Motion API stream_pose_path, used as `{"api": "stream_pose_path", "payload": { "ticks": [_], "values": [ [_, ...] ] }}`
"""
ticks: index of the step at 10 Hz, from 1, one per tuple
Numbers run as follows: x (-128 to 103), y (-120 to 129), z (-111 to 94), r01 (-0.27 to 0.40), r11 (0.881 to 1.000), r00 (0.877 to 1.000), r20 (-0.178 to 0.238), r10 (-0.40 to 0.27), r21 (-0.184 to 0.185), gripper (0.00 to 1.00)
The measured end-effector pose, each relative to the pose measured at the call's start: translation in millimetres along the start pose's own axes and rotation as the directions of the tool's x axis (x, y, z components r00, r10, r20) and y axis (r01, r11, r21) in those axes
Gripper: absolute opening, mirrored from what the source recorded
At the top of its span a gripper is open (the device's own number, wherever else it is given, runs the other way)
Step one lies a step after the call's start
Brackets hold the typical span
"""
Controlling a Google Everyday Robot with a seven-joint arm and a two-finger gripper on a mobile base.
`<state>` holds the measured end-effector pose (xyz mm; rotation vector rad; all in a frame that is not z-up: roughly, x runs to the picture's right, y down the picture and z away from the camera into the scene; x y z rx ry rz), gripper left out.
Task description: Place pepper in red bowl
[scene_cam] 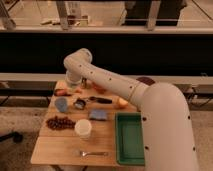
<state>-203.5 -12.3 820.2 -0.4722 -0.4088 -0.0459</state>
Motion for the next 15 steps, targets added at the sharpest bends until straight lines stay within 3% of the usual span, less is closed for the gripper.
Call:
{"api": "stream_pose_path", "payload": {
  "ticks": [2,4,7,9,12,15],
  "values": [
    [7.6,-11.1,0.5,-0.013,1.0,1.0,-0.008,0.013,0.01,0.02],
    [13.4,-5.8,-0.2,-0.079,0.996,0.996,-0.029,0.08,0.051,0.02],
    [38.6,0.4,-5.0,-0.234,0.955,0.969,-0.036,0.244,0.184,0.02],
    [57.9,3.0,-8.9,-0.309,0.912,0.945,-0.024,0.327,0.268,0.02],
    [69.1,2.5,-13.3,-0.33,0.9,0.936,-0.024,0.351,0.285,0.02],
    [84.0,2.7,-18.8,-0.335,0.9,0.935,-0.021,0.355,0.28,0.02]
  ]
}}
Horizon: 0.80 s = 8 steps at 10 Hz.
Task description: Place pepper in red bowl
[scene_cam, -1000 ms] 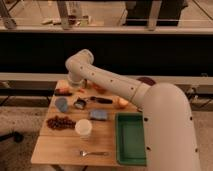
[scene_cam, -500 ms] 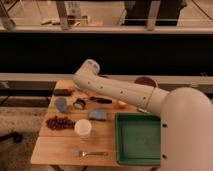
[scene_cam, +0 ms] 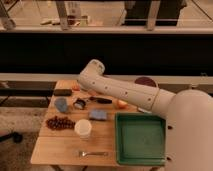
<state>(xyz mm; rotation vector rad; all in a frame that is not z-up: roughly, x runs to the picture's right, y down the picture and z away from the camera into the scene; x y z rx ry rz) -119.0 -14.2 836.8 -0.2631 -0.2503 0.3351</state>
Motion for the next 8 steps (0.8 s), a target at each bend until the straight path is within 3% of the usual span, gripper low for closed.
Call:
{"api": "stream_pose_path", "payload": {
  "ticks": [2,8],
  "values": [
    [22.0,-9.0,-5.5,-0.023,1.0,1.0,-0.001,0.023,0.01,0.02],
    [53.9,-30.4,-7.7,-0.059,0.998,0.998,0.004,0.059,0.038,0.02]
  ]
}}
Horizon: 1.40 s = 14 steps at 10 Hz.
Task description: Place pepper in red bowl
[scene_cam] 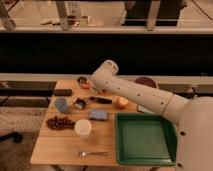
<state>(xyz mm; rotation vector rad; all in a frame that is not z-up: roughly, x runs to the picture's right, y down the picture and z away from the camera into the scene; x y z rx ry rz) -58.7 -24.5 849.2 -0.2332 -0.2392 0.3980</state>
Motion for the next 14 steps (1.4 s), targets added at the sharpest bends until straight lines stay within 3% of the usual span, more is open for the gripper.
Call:
{"api": "stream_pose_path", "payload": {
  "ticks": [5,9,11,14],
  "values": [
    [28.2,-25.0,-3.9,-0.054,0.998,0.998,0.015,0.054,0.043,0.02],
    [41.6,-44.8,0.6,-0.117,0.991,0.992,0.062,0.113,0.061,0.02],
    [49.5,-51.8,4.4,-0.16,0.986,0.984,0.084,0.156,0.051,0.02],
    [55.6,-59.4,12.1,-0.227,0.974,0.968,0.115,0.225,0.008,0.03]
  ]
}}
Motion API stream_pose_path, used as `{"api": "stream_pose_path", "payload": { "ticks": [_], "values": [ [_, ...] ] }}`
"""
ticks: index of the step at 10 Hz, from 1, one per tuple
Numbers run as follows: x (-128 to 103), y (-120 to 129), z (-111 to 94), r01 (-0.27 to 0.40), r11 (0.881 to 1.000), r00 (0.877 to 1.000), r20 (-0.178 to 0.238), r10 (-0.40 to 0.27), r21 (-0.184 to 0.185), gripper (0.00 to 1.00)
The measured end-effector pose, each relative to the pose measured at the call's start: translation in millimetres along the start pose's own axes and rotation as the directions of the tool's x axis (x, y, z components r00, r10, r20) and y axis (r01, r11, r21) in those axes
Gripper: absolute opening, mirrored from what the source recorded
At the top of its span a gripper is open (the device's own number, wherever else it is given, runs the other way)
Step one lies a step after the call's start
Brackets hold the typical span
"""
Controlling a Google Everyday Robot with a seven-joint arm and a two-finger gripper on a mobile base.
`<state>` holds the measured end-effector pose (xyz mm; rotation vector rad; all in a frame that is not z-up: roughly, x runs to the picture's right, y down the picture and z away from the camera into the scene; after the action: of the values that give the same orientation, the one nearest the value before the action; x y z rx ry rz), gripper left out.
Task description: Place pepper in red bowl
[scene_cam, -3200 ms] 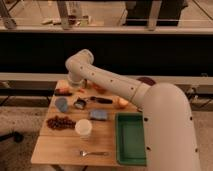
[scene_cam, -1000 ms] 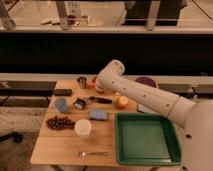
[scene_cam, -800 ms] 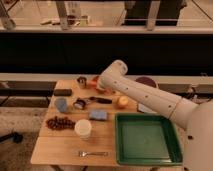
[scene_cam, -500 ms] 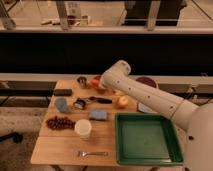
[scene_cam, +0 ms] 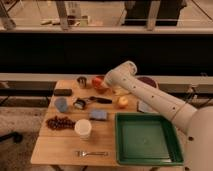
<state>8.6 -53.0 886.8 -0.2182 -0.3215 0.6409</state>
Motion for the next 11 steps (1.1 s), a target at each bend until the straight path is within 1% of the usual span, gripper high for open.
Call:
{"api": "stream_pose_path", "payload": {
  "ticks": [1,3,5,8,10,11],
  "values": [
    [2.3,-3.5,0.5,-0.015,1.0,1.0,0.003,0.015,-0.006,0.07],
    [3.4,-10.2,3.8,-0.055,0.998,0.998,0.018,0.056,-0.035,0.08],
    [4.4,-18.4,6.5,-0.08,0.995,0.996,0.024,0.082,-0.053,0.14],
    [7.8,-32.5,10.8,-0.102,0.993,0.994,0.027,0.104,-0.067,0.14],
    [5.7,-42.8,21.0,-0.106,0.991,0.994,0.029,0.109,-0.085,0.14],
    [4.4,-49.3,29.1,-0.106,0.989,0.993,0.032,0.11,-0.1,0.14]
  ]
}}
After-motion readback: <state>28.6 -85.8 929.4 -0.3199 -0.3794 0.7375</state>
